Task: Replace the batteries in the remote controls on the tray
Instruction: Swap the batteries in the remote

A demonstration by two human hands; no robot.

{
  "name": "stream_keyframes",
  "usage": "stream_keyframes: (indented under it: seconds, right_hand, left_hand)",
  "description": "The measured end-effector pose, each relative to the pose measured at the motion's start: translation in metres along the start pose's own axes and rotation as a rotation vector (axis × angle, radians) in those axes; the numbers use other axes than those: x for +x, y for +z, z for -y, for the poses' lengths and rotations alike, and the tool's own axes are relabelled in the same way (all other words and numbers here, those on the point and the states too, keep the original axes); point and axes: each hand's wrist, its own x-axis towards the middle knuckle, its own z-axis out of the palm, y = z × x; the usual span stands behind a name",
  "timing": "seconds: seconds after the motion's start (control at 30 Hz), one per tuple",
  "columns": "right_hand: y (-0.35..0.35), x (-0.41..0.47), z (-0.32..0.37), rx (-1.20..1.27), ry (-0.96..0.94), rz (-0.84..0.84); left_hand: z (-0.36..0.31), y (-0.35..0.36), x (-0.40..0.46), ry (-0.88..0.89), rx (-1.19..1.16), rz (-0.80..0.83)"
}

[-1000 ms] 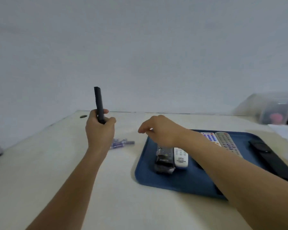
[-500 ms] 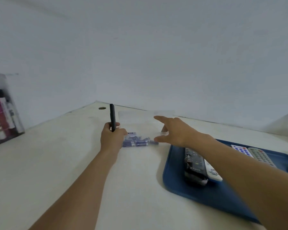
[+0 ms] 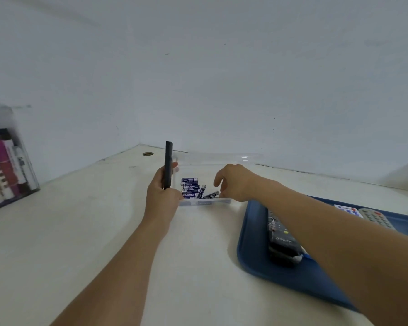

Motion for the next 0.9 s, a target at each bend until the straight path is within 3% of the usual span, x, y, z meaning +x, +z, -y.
stream_keyframes:
  seconds: [0.43, 0.73, 0.9]
  right_hand:
    - [0.002, 0.009, 0.007, 0.005, 0.068, 0.205]
    - [-0.002, 0.001, 0.003, 0.042, 0.024, 0.163]
    - [0.006, 0.0, -0.002, 0.147, 0.043, 0.004]
  left_hand:
    - [-0.005, 0.0, -0.006, 0.023, -0.051, 0.073]
    - [0.002, -0.005, -0.003, 0.027, -0.032, 0.074]
    - [0.007, -0.003, 0.001, 0.039, 0.022, 0.039]
